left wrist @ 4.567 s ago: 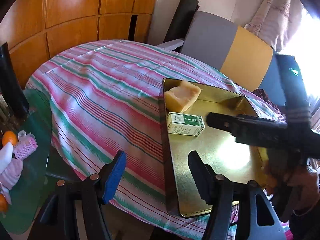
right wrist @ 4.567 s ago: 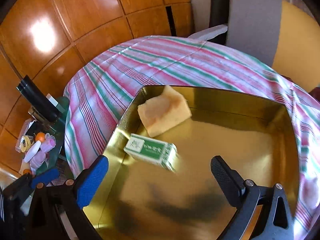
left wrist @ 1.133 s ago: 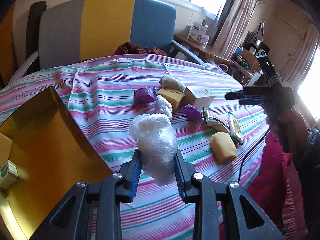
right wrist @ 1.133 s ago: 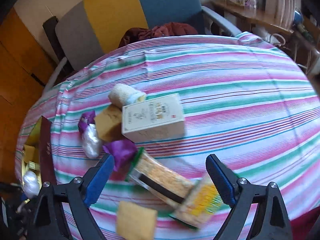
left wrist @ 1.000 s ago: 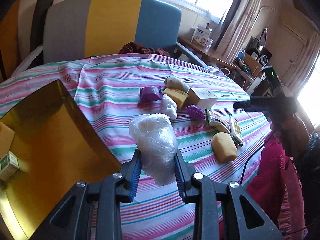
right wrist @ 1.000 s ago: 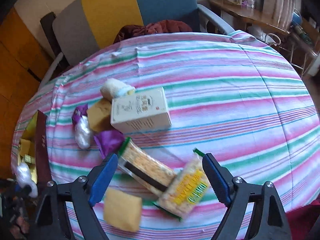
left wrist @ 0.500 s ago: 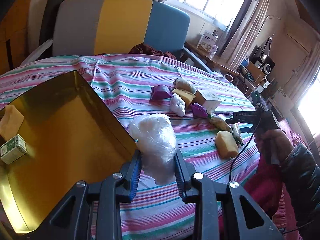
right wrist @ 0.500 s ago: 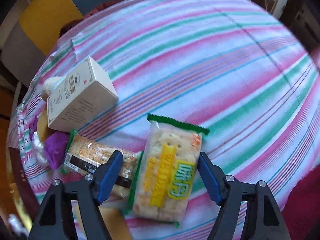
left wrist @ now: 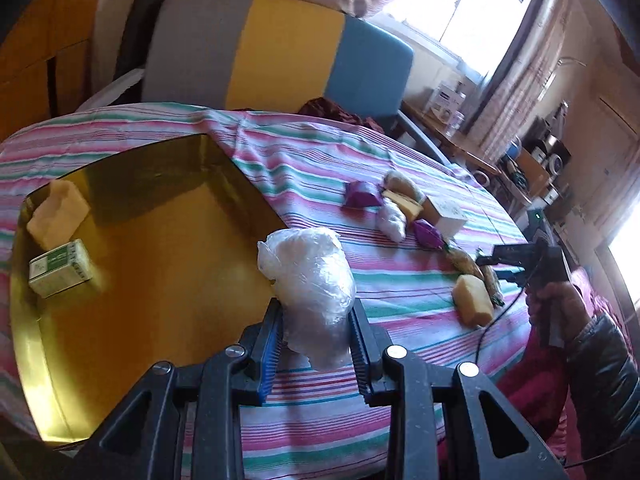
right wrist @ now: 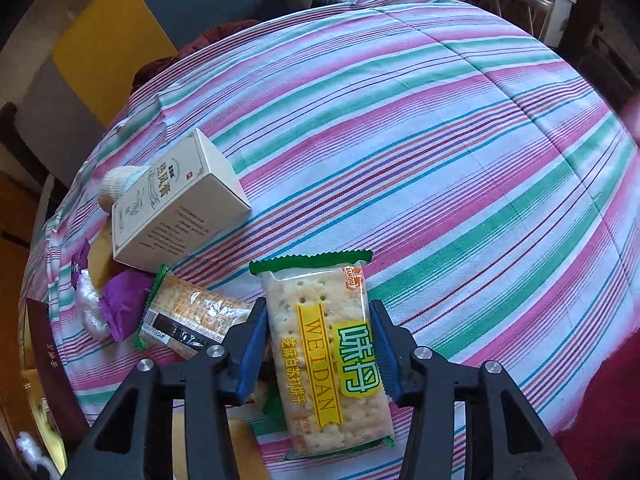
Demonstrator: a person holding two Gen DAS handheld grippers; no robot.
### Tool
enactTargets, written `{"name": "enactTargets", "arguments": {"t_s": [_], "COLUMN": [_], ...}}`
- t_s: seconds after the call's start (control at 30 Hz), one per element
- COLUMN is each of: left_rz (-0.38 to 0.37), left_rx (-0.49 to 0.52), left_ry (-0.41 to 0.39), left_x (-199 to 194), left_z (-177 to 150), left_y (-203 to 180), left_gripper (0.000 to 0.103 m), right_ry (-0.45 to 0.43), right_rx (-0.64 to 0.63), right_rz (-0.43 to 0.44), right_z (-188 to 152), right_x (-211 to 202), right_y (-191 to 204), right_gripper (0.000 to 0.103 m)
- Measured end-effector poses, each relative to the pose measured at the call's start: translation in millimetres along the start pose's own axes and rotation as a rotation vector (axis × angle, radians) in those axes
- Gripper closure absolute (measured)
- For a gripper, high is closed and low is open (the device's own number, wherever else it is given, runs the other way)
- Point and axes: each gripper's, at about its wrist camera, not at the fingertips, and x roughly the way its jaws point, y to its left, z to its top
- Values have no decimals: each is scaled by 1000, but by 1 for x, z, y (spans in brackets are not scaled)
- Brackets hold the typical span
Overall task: Organize objects
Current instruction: 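Carry the cotton ball into the tray with the left tool while the right tool grasps the WEIDAN cracker pack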
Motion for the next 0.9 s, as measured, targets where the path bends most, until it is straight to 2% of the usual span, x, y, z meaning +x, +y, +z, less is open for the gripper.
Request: {"name": "enactTargets", "arguments": {"t_s": [0.13, 0.23, 0.43, 0.6, 0.7, 0.77, 0.9], "left_rz": [83, 178, 347, 434, 478, 510, 547], "left_rx": [-79, -133, -210, -215, -218, -223, -196], "left_ry": [-25, -36, 10, 70, 89, 98, 96], "left_x": [-15, -25, -25, -12, -6, -2, 1], "left_z": [0, 0, 4, 6, 5, 4, 3], "left_y": [38, 70, 130, 149, 157, 162, 159], "left_gripper": [72, 72, 72, 71, 66, 62, 60], "right_ry": [0, 1, 3, 3, 2, 2, 3], "right_rx": [-20, -27, -52, -53, -54, -58, -58], "right_rz": [-10, -11, -9, -6, -8, -9, -9], "right_z": [-6, -6, -10, -11, -11, -12, -12], "right_x": [-1, 1, -1, -1, -1, -2, -2], "right_y": [2, 7, 12, 11, 12, 12, 12], "right_gripper": [54, 54, 54, 54, 54, 54, 54]}}
